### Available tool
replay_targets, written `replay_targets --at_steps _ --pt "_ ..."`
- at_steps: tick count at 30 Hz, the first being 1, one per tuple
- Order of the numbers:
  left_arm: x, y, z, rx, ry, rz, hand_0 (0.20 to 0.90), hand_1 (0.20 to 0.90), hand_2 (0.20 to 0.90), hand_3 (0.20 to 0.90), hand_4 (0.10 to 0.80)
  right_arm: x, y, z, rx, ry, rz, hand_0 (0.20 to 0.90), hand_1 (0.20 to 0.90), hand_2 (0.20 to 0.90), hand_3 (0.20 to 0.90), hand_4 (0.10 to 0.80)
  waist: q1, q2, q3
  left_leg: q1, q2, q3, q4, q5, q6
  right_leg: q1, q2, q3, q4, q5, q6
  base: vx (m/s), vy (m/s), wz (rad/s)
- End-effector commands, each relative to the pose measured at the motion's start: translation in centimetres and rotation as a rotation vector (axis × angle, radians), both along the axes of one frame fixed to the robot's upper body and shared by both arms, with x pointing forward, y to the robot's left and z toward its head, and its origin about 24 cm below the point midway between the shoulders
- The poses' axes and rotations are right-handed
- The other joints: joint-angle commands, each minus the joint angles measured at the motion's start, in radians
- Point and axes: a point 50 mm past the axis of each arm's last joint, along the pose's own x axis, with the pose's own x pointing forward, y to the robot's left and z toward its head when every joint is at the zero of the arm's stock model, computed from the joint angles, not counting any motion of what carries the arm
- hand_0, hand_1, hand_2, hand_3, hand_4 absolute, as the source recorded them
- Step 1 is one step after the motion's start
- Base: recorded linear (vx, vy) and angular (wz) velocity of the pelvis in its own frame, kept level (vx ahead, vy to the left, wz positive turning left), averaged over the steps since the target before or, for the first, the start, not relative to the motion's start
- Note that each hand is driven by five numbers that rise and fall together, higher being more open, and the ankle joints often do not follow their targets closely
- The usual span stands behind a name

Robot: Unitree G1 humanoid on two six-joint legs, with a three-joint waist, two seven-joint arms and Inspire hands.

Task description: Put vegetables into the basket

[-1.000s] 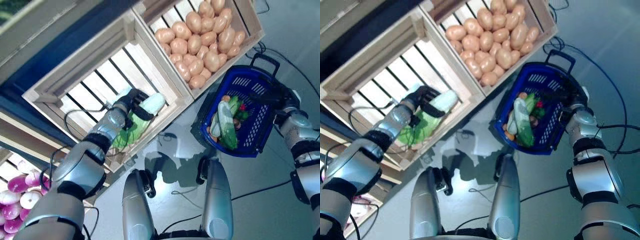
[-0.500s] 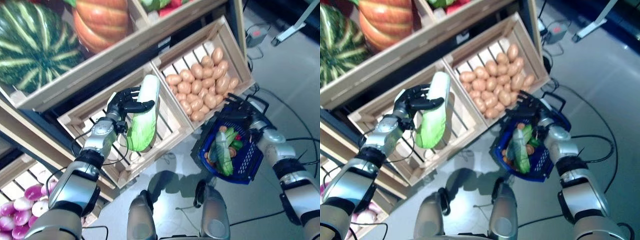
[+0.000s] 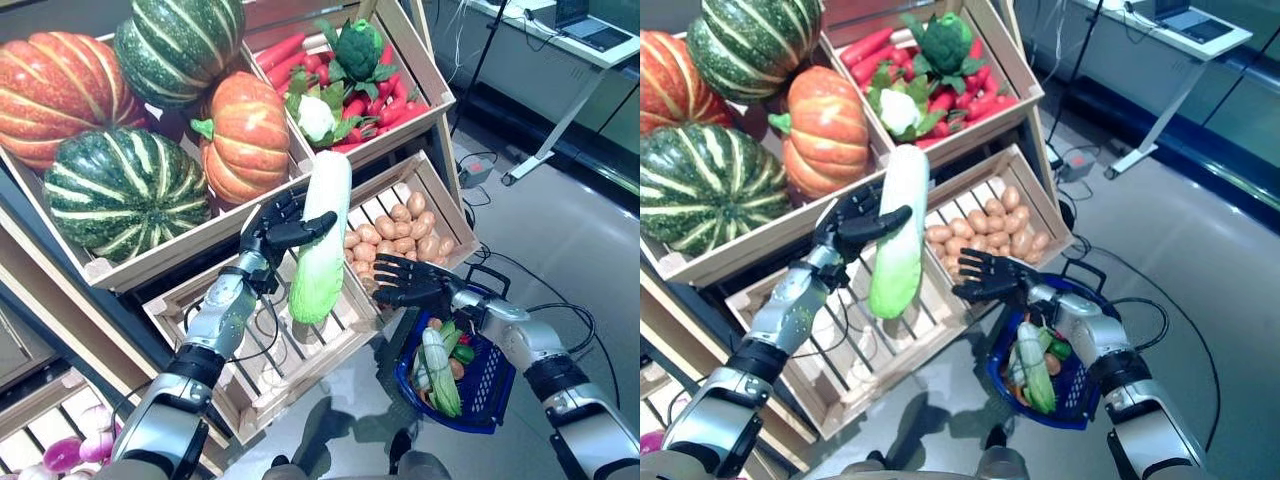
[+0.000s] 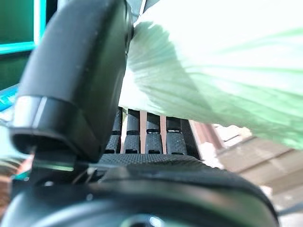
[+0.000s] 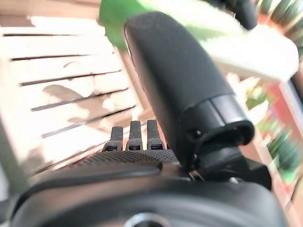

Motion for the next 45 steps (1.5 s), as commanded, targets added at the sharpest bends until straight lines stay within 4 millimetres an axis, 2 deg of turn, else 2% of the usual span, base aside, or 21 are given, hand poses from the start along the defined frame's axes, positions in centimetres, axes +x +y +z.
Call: replay_targets --at_steps 1,6,11,19,26,30,35,39,45 --pt "-0.6 -0.8 4.3 0.043 -0.282 -0.053 0.300 0.300 0.300 0.300 0.400 0.4 1.3 2.8 0.076 -0.126 0.044 0.900 0.900 0.900 0.900 0.800 0.007 -0.022 -0.148 -0.061 -0.028 -0.021 -0.079 0.093 0.020 0.021 -0.011 0.024 0.032 -0.046 -0.029 0.031 -0.015 0.04" --pt "-0.7 -2.1 4.7 0.093 -0.321 -0.102 0.300 0.300 0.300 0.300 0.400 1.0 1.7 4.0 0.091 -0.167 0.008 0.900 0.900 0.900 0.900 0.800 0.006 -0.023 -0.157 -0.055 -0.031 -0.026 -0.087 0.085 0.020 0.032 -0.003 0.024 0.008 -0.034 -0.027 0.011 -0.012 0.03" --pt "-1.1 -3.4 5.0 0.123 -0.340 -0.150 0.300 0.300 0.300 0.300 0.400 1.1 2.4 4.2 0.062 -0.164 0.016 0.900 0.900 0.900 0.900 0.800 0.007 -0.023 -0.161 -0.052 -0.033 -0.029 -0.087 0.080 0.021 0.037 -0.001 0.024 0.002 -0.032 -0.026 0.000 0.000 0.00" --pt "-1.7 -4.9 5.3 0.064 -0.361 -0.208 0.300 0.300 0.300 0.300 0.400 1.1 4.1 4.3 0.119 -0.117 0.068 0.900 0.900 0.900 0.900 0.800 0.015 -0.026 -0.165 -0.046 -0.035 -0.031 -0.087 0.074 0.023 0.044 0.002 0.027 -0.004 -0.032 -0.028 0.013 0.005 0.00" --pt "-2.3 -6.1 6.1 0.056 -0.424 -0.243 0.300 0.300 0.300 0.300 0.400 0.5 5.1 2.4 0.169 0.022 0.112 0.900 0.900 0.900 0.900 0.800 0.021 -0.029 -0.168 -0.042 -0.037 -0.037 -0.087 0.070 0.025 0.050 0.003 0.028 -0.005 -0.034 -0.030 0.020 0.009 0.00" --pt "-2.6 -6.9 6.4 0.058 -0.449 -0.261 0.300 0.300 0.300 0.300 0.400 -0.4 6.6 0.3 0.267 0.171 0.140 0.900 0.900 0.900 0.900 0.800 0.027 -0.029 -0.167 -0.040 -0.037 -0.042 -0.087 0.069 0.026 0.054 0.004 0.029 -0.003 -0.039 -0.033 0.017 0.006 0.00" --pt "-2.8 -7.5 6.3 0.032 -0.433 -0.299 0.300 0.300 0.300 0.300 0.400 -1.1 8.0 -0.5 0.383 0.253 0.190 0.900 0.900 0.900 0.900 0.800 0.036 -0.027 -0.168 -0.040 -0.038 -0.052 -0.087 0.067 0.027 0.058 0.006 0.029 -0.002 -0.043 -0.036 0.014 0.001 0.02" --pt "-3.0 -7.7 5.9 -0.004 -0.404 -0.334 0.300 0.300 0.300 0.300 0.400 -1.6 9.1 0.1 0.480 0.236 0.292 0.900 0.900 0.900 0.900 0.800 0.042 -0.025 -0.168 -0.039 -0.039 -0.059 -0.087 0.067 0.027 0.062 0.006 0.026 -0.002 -0.044 -0.036 0.026 -0.001 0.10" --pt "-2.9 -8.1 4.3 -0.121 -0.290 -0.424 0.300 0.300 0.300 0.300 0.400 -1.5 10.5 3.4 0.663 0.102 0.454 0.900 0.900 0.900 0.900 0.800 0.054 -0.024 -0.174 -0.039 -0.040 -0.069 -0.087 0.064 0.025 0.066 0.005 0.020 -0.001 -0.048 -0.036 0.012 -0.006 0.05"
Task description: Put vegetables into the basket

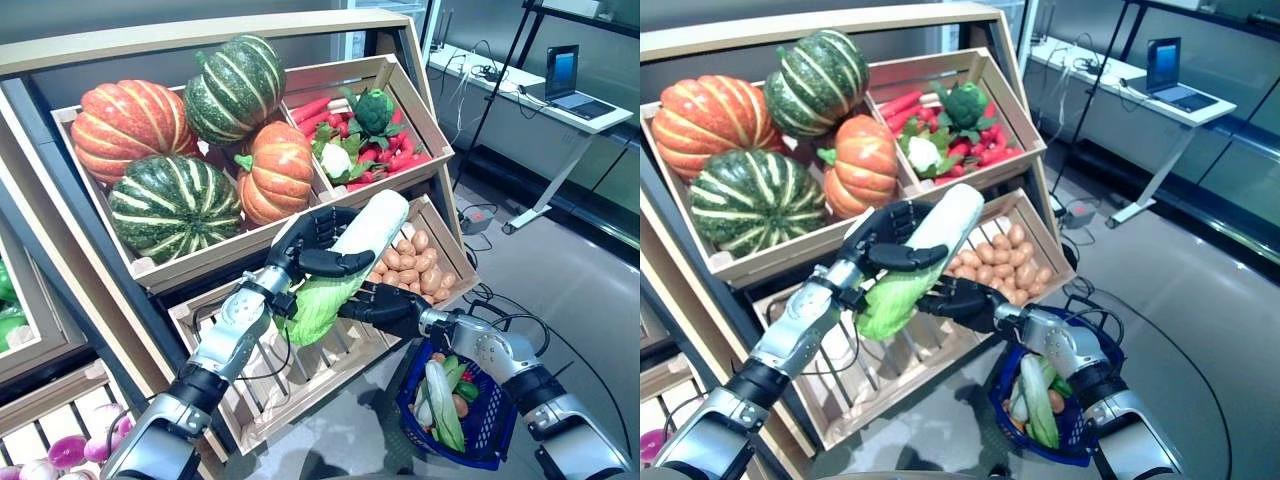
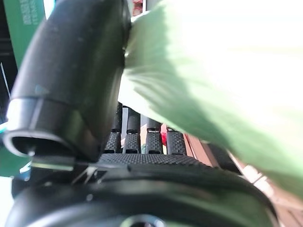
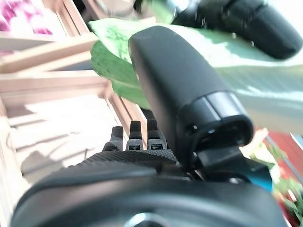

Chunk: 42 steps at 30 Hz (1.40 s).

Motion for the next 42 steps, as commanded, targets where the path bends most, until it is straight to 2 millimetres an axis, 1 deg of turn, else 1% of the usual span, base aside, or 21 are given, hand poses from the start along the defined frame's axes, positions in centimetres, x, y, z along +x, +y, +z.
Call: replay_targets --at_steps 1,4,6,8,11,14,19,23,31,38,39,40,41,42 --pt "-0.2 -5.2 6.0 -0.273 -0.226 -0.259 0.300 0.300 0.300 0.300 0.400 1.3 5.9 7.2 0.451 -0.238 0.190 0.900 0.900 0.900 0.900 0.800 0.019 -0.009 -0.061 -0.070 -0.040 -0.031 -0.005 -0.015 0.026 0.038 -0.006 0.015 0.017 -0.064 -0.031 0.003 -0.008 0.05" --pt "-0.2 -5.6 5.3 -0.318 -0.163 -0.294 0.300 0.300 0.300 0.300 0.400 1.7 5.7 8.2 0.463 -0.323 0.202 0.900 0.900 0.900 0.900 0.800 0.020 -0.009 -0.064 -0.070 -0.039 -0.032 -0.005 -0.016 0.025 0.039 -0.006 0.015 0.016 -0.064 -0.031 0.001 -0.008 0.04" --pt "-0.2 -5.9 4.6 -0.341 -0.121 -0.311 0.300 0.300 0.300 0.300 0.400 2.4 5.3 9.5 0.458 -0.400 0.184 0.900 0.900 0.900 0.900 0.800 0.020 -0.008 -0.068 -0.070 -0.039 -0.032 -0.005 -0.017 0.025 0.038 -0.007 0.016 0.015 -0.063 -0.029 -0.003 -0.004 0.07" --pt "-0.2 -5.8 3.9 -0.369 -0.083 -0.312 0.300 0.300 0.300 0.300 0.400 2.9 4.9 10.8 0.493 -0.456 0.175 0.900 0.900 0.900 0.900 0.800 0.022 -0.008 -0.071 -0.069 -0.038 -0.030 -0.005 -0.017 0.025 0.039 -0.007 0.019 0.014 -0.063 -0.029 0.000 -0.004 0.04" --pt "-0.1 -5.8 3.1 -0.411 -0.036 -0.310 0.300 0.300 0.300 0.300 0.400 3.5 4.4 12.0 0.520 -0.500 0.165 0.900 0.900 0.900 0.900 0.800 0.024 -0.008 -0.074 -0.070 -0.038 -0.031 -0.005 -0.018 0.024 0.038 -0.008 0.022 0.014 -0.062 -0.029 0.000 0.000 0.00" --pt "-0.1 -5.6 2.3 -0.433 -0.003 -0.304 0.300 0.300 0.300 0.300 0.400 3.8 3.6 12.9 0.585 -0.529 0.152 0.900 0.900 0.900 0.900 0.800 0.027 -0.008 -0.080 -0.071 -0.037 -0.031 -0.005 -0.019 0.024 0.038 -0.010 0.023 0.010 -0.061 -0.028 0.000 0.000 0.00" --pt "-0.2 -5.3 1.5 -0.460 0.034 -0.298 0.300 0.300 0.300 0.300 0.400 3.7 2.9 13.4 0.722 -0.529 0.150 0.900 0.900 0.900 0.900 0.800 0.030 -0.006 -0.084 -0.074 -0.038 -0.032 -0.005 -0.019 0.024 0.037 -0.012 0.024 0.009 -0.060 -0.026 0.000 0.000 0.00" --pt "-0.2 -5.3 1.1 -0.476 0.058 -0.297 0.300 0.300 0.300 0.300 0.400 3.5 3.1 13.6 0.811 -0.520 0.159 0.900 0.900 0.900 0.900 0.800 0.031 -0.004 -0.083 -0.075 -0.038 -0.033 -0.005 -0.019 0.026 0.035 -0.013 0.025 0.012 -0.059 -0.026 0.000 0.000 0.00" --pt "-0.2 -5.1 0.9 -0.471 0.065 -0.299 0.300 0.300 0.300 0.300 0.400 3.4 3.4 13.3 0.830 -0.484 0.190 0.900 0.900 0.900 0.900 0.800 0.031 -0.004 -0.086 -0.075 -0.039 -0.032 -0.005 -0.019 0.028 0.033 -0.014 0.031 0.010 -0.058 -0.025 0.000 0.000 0.00" --pt "-0.1 -5.2 1.0 -0.422 0.046 -0.298 0.300 0.300 0.300 0.300 0.400 3.5 3.6 13.4 0.844 -0.455 0.158 0.900 0.900 0.900 0.900 0.800 0.030 -0.003 -0.083 -0.076 -0.039 -0.034 -0.005 -0.018 0.029 0.031 -0.013 0.036 0.011 -0.058 -0.025 0.000 0.000 0.00" --pt "-0.1 -5.1 1.0 -0.383 0.031 -0.287 0.300 0.300 0.300 0.300 0.400 3.7 3.6 13.4 0.829 -0.440 0.124 0.533 0.533 0.533 0.533 0.555 0.030 -0.004 -0.084 -0.076 -0.039 -0.034 -0.005 -0.018 0.029 0.032 -0.012 0.038 0.011 -0.058 -0.026 0.000 0.000 0.00" --pt "-0.1 -5.1 1.0 -0.371 0.025 -0.284 0.300 0.300 0.300 0.300 0.400 3.8 3.5 13.3 0.826 -0.437 0.117 0.533 0.533 0.533 0.533 0.555 0.029 -0.004 -0.083 -0.076 -0.039 -0.034 -0.005 -0.018 0.029 0.032 -0.012 0.038 0.011 -0.058 -0.025 0.000 0.000 0.00" --pt "0.0 -5.0 1.1 -0.353 0.015 -0.279 0.300 0.300 0.300 0.300 0.400 3.9 3.5 13.3 0.820 -0.433 0.102 0.427 0.427 0.427 0.427 0.485 0.029 -0.004 -0.083 -0.076 -0.039 -0.034 -0.005 -0.017 0.029 0.031 -0.012 0.039 0.011 -0.058 -0.025 0.000 0.000 0.00" --pt "0.0 -4.8 1.2 -0.311 -0.012 -0.268 0.300 0.300 0.300 0.300 0.400 4.0 3.3 13.3 0.804 -0.428 0.078 0.300 0.300 0.300 0.300 0.400 0.027 -0.003 -0.082 -0.076 -0.039 -0.035 -0.005 -0.017 0.029 0.031 -0.012 0.041 0.011 -0.058 -0.025 0.000 0.000 0.00"
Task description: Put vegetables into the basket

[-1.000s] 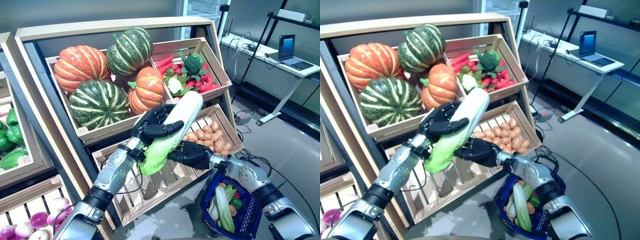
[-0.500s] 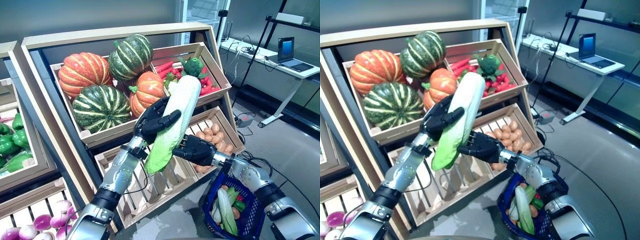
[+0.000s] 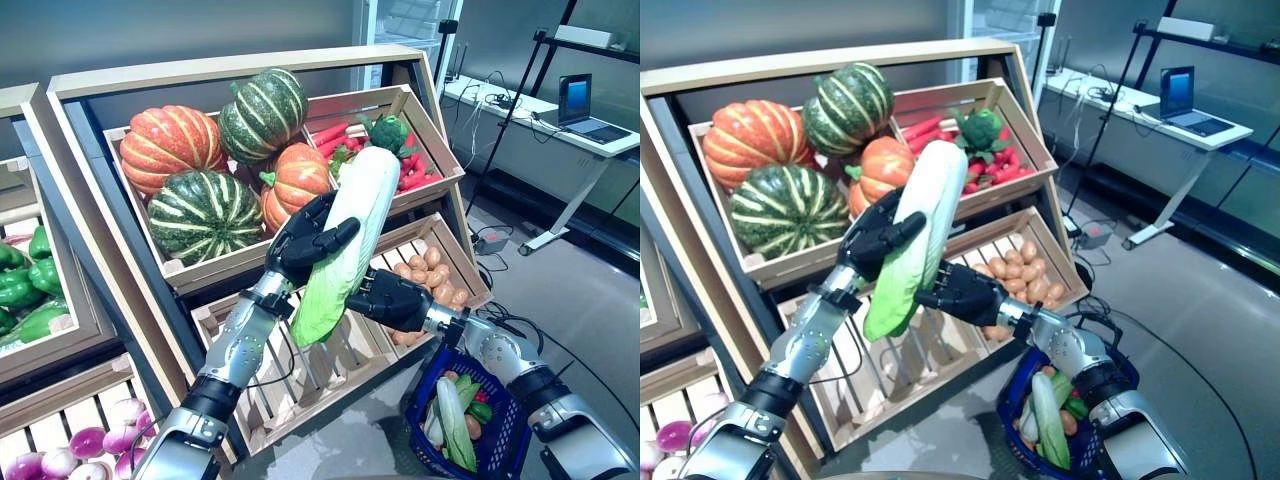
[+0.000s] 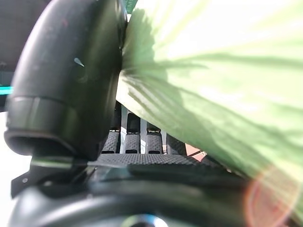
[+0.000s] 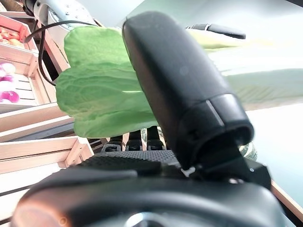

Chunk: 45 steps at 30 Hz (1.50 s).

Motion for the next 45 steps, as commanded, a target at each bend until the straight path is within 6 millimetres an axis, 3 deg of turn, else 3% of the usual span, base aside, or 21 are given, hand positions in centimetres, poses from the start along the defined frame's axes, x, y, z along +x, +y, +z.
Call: replay_targets --at_steps 1,9,22,23,24,35,45 --pt "0.3 -3.7 1.3 0.154 -0.126 -0.139 0.300 0.300 0.300 0.300 0.400 3.9 3.9 11.6 0.518 -0.341 0.009 0.300 0.300 0.300 0.300 0.400 -0.004 -0.031 -0.023 -0.061 -0.038 -0.018 -0.001 -0.032 0.027 0.038 -0.013 0.015 0.012 -0.058 -0.024 0.000 0.000 0.00" --pt "0.8 -3.3 2.7 0.323 -0.234 -0.072 0.300 0.300 0.300 0.300 0.400 4.2 3.6 11.2 0.484 -0.326 -0.021 0.300 0.300 0.300 0.300 0.400 -0.005 -0.032 -0.017 -0.062 -0.037 -0.020 -0.001 -0.029 0.027 0.037 -0.013 0.018 0.012 -0.056 -0.021 0.000 0.000 0.00" --pt "1.0 -2.6 1.9 0.368 -0.214 -0.031 0.300 0.300 0.300 0.300 0.400 4.6 3.2 10.9 0.466 -0.292 -0.070 0.300 0.300 0.300 0.300 0.400 -0.006 -0.032 -0.013 -0.059 -0.033 -0.019 -0.001 -0.028 0.023 0.038 -0.011 0.022 0.011 -0.056 -0.021 0.000 0.000 0.00" --pt "1.0 -2.4 1.9 0.372 -0.207 -0.022 0.505 0.505 0.505 0.505 0.536 4.7 3.1 10.8 0.461 -0.286 -0.080 0.300 0.300 0.300 0.300 0.400 -0.006 -0.032 -0.013 -0.059 -0.032 -0.018 -0.001 -0.027 0.022 0.038 -0.012 0.022 0.011 -0.056 -0.021 0.000 0.000 0.00" --pt "1.1 -2.2 1.8 0.374 -0.195 -0.010 0.900 0.900 0.900 0.900 0.800 4.7 2.9 10.7 0.458 -0.280 -0.088 0.300 0.300 0.300 0.300 0.400 -0.006 -0.031 -0.014 -0.059 -0.032 -0.018 -0.001 -0.027 0.021 0.038 -0.012 0.022 0.011 -0.056 -0.020 0.000 0.000 0.00" --pt "1.6 0.7 0.5 0.413 -0.109 0.094 0.900 0.900 0.900 0.900 0.800 4.6 1.1 8.2 0.387 -0.206 -0.164 0.300 0.300 0.300 0.300 0.400 -0.007 -0.031 -0.016 -0.058 -0.029 -0.015 -0.001 -0.024 0.019 0.037 -0.012 0.018 0.009 -0.052 -0.019 0.000 0.000 0.00" --pt "1.6 4.2 -0.5 0.509 -0.061 0.184 0.900 0.900 0.900 0.900 0.800 3.7 -1.9 4.6 0.293 -0.103 -0.260 0.300 0.300 0.300 0.300 0.400 -0.017 -0.030 -0.008 -0.055 -0.024 -0.005 -0.001 -0.020 0.016 0.035 -0.016 0.020 0.010 -0.049 -0.013 0.003 0.000 0.00"
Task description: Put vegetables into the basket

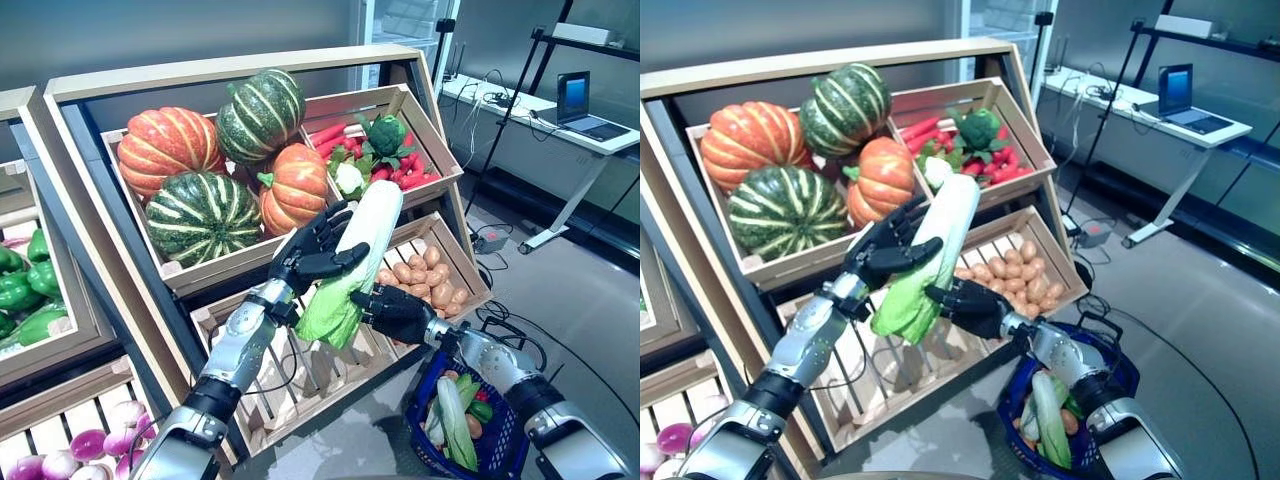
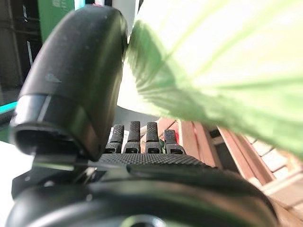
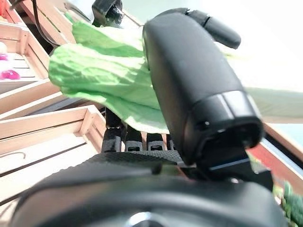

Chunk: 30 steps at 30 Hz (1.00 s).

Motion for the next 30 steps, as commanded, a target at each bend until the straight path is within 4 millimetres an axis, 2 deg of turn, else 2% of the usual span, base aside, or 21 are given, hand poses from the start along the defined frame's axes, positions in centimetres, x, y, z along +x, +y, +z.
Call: replay_targets --at_steps 1,9,15,24,25,30 --pt "1.3 3.5 1.7 0.161 -0.080 0.070 0.900 0.900 0.900 0.900 0.800 4.7 -0.5 8.3 0.336 -0.313 -0.144 0.300 0.300 0.300 0.300 0.400 -0.011 -0.034 -0.009 -0.051 -0.026 -0.006 0.001 -0.021 0.016 0.041 -0.018 0.014 0.010 -0.049 -0.014 0.000 0.000 0.00" --pt "0.9 7.0 1.8 0.215 -0.080 0.168 0.900 0.900 0.900 0.900 0.800 2.4 -4.4 3.8 0.283 -0.184 -0.295 0.300 0.300 0.300 0.300 0.400 -0.018 -0.033 0.000 -0.049 -0.024 0.002 0.001 -0.018 0.017 0.040 -0.019 0.018 0.012 -0.048 -0.010 0.015 -0.007 -0.03" --pt "0.4 9.2 1.5 0.242 -0.062 0.229 0.900 0.900 0.900 0.900 0.800 0.7 -7.0 1.5 0.260 -0.120 -0.390 0.300 0.300 0.300 0.300 0.400 -0.027 -0.029 0.004 -0.046 -0.023 0.008 0.001 -0.016 0.017 0.038 -0.018 0.022 0.012 -0.048 -0.007 0.002 -0.004 -0.03" --pt "0.3 11.6 1.6 0.281 -0.063 0.330 0.900 0.900 0.900 0.900 0.800 -0.9 -9.9 -0.6 0.188 -0.061 -0.496 0.300 0.300 0.300 0.300 0.400 -0.036 -0.024 0.008 -0.043 -0.021 0.016 0.001 -0.016 0.014 0.039 -0.018 0.027 0.007 -0.048 -0.005 0.000 -0.002 -0.01" --pt "0.3 12.1 1.6 0.285 -0.057 0.349 0.900 0.900 0.900 0.900 0.800 -1.3 -11.0 -1.1 0.147 -0.044 -0.542 0.300 0.300 0.300 0.300 0.400 -0.039 -0.022 0.007 -0.043 -0.019 0.019 0.001 -0.015 0.012 0.038 -0.019 0.027 0.006 -0.047 -0.003 0.000 0.000 0.00" --pt "0.0 12.4 1.0 0.307 -0.041 0.369 0.900 0.900 0.900 0.900 0.800 -2.3 -13.4 -2.4 0.034 0.032 -0.689 0.300 0.300 0.300 0.300 0.400 -0.042 -0.018 0.016 -0.039 -0.019 0.028 0.001 -0.013 0.013 0.034 -0.018 0.032 0.015 -0.050 -0.004 0.000 0.000 0.00"
